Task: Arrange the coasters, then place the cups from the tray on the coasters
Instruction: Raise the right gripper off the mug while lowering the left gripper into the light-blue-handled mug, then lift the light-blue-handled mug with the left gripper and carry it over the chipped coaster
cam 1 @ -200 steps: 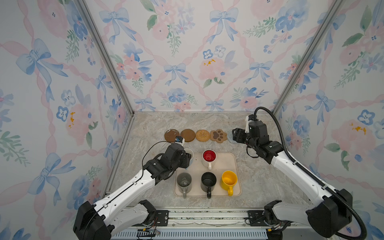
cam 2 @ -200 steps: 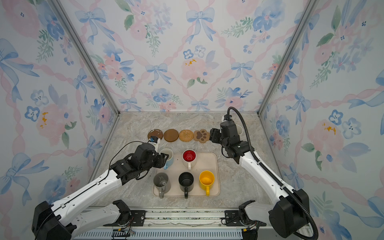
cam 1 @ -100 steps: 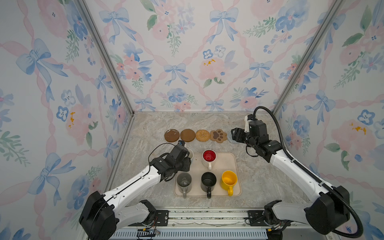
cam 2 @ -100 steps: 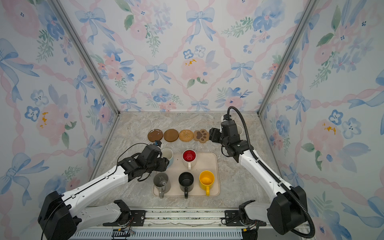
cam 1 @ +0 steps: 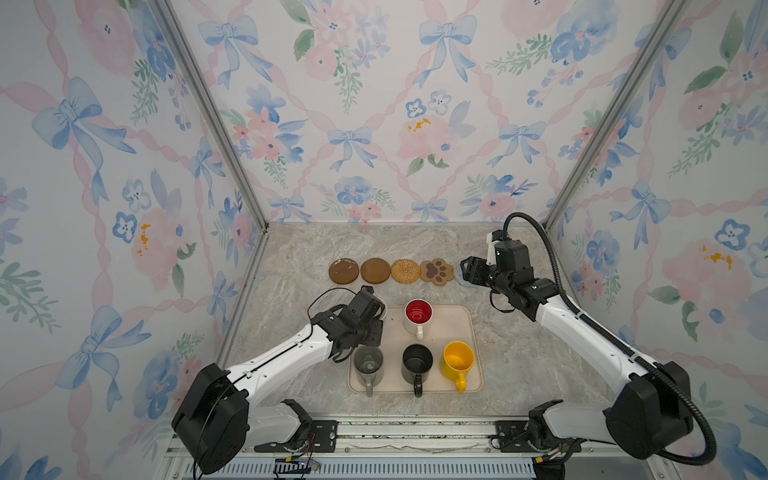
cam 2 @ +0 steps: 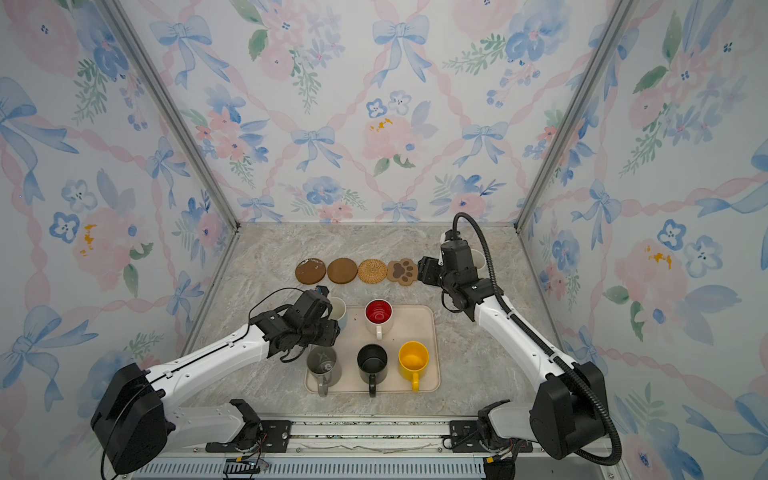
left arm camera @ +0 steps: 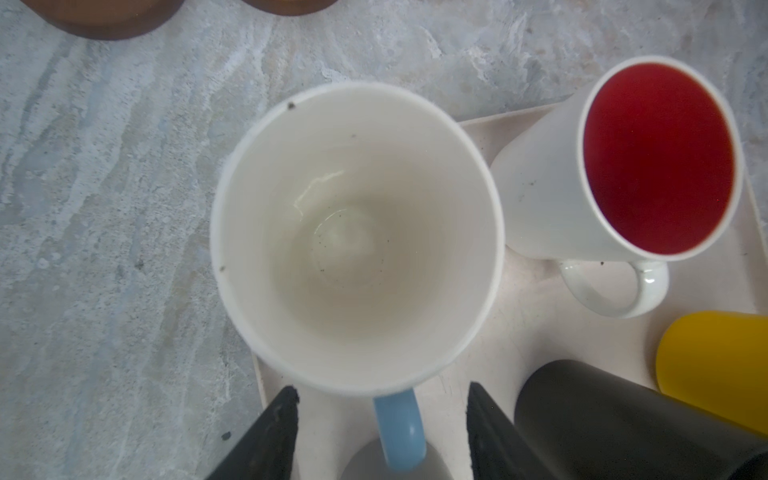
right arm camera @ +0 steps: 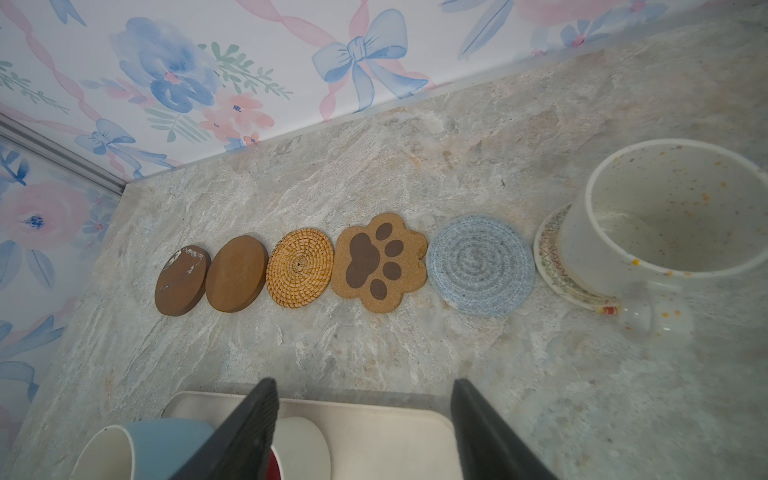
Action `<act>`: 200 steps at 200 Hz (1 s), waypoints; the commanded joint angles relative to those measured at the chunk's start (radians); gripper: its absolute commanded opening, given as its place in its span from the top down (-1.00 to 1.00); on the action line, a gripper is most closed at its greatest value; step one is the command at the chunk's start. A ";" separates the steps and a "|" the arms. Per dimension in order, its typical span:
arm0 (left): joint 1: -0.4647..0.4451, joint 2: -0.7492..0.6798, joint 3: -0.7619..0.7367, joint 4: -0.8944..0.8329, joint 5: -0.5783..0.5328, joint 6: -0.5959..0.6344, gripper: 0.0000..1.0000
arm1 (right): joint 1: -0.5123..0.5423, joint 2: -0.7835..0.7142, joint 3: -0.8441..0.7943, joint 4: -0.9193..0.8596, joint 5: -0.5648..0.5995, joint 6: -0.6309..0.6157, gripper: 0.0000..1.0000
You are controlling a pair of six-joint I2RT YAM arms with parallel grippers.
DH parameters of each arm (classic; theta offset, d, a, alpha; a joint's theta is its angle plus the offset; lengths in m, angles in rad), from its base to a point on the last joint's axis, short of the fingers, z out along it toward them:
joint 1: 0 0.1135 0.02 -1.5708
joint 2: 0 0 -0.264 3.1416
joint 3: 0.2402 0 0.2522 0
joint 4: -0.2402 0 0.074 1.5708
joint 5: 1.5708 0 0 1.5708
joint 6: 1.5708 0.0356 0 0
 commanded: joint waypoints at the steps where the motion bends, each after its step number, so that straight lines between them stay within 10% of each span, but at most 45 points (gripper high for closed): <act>1: -0.004 0.032 0.034 -0.015 0.001 -0.009 -0.21 | -0.009 0.008 -0.011 0.022 -0.014 0.017 -0.35; 200: -0.003 0.143 0.057 -0.014 -0.090 -0.031 0.16 | -0.035 0.071 -0.009 0.050 -0.086 0.029 -0.30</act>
